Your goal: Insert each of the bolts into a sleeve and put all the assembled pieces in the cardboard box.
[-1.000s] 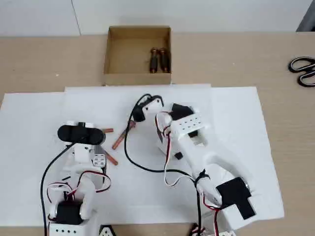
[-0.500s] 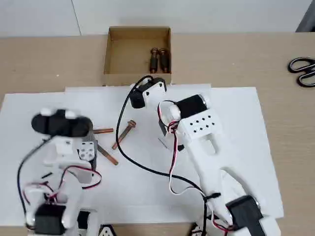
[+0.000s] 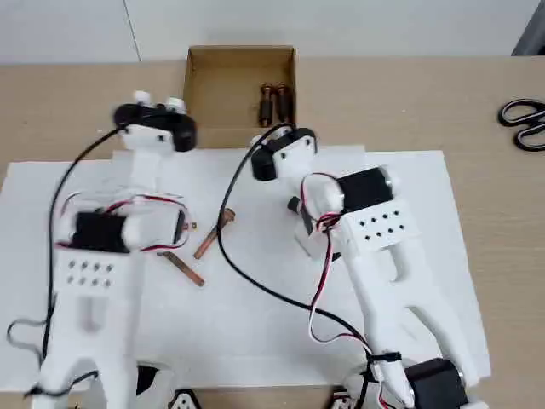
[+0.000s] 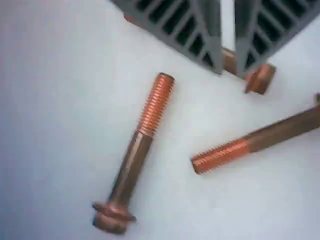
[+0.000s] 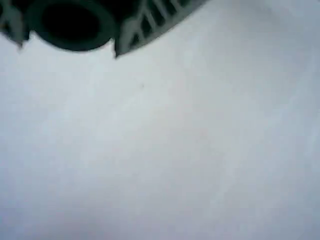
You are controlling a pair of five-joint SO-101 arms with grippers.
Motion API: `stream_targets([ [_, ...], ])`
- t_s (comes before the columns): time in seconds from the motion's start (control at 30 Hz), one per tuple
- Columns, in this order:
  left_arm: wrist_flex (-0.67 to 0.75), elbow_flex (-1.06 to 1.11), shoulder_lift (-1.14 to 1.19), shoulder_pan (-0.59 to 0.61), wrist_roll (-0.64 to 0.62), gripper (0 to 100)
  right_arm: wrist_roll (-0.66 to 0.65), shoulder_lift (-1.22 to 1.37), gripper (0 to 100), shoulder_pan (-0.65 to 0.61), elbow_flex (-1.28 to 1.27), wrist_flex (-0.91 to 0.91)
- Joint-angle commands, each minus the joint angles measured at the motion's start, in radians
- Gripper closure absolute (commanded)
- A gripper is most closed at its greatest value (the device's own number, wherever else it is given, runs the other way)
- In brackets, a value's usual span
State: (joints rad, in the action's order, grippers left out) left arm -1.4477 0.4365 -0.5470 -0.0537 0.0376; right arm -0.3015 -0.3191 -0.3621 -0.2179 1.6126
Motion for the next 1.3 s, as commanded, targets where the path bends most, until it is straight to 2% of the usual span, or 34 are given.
stream_targets([
  [0.0,0.032,-0.042,0.075,-0.035,0.005,99,-0.018,-0.058,99.2,0.053,0.041,0.018],
  [0.3,0.181,-0.047,0.302,-0.094,0.037,99,-0.018,-0.093,99.2,0.094,0.041,0.022],
  [0.4,0.213,-0.050,0.413,-0.095,0.040,96,-0.017,-0.094,99.2,0.094,0.040,0.022],
  [0.8,0.155,-0.278,0.710,-0.098,0.089,90,-0.011,-0.093,99.2,0.094,0.040,0.021],
  [1.27,0.101,-0.352,0.789,-0.147,0.127,90,-0.009,-0.087,99.2,0.094,0.040,0.015],
])
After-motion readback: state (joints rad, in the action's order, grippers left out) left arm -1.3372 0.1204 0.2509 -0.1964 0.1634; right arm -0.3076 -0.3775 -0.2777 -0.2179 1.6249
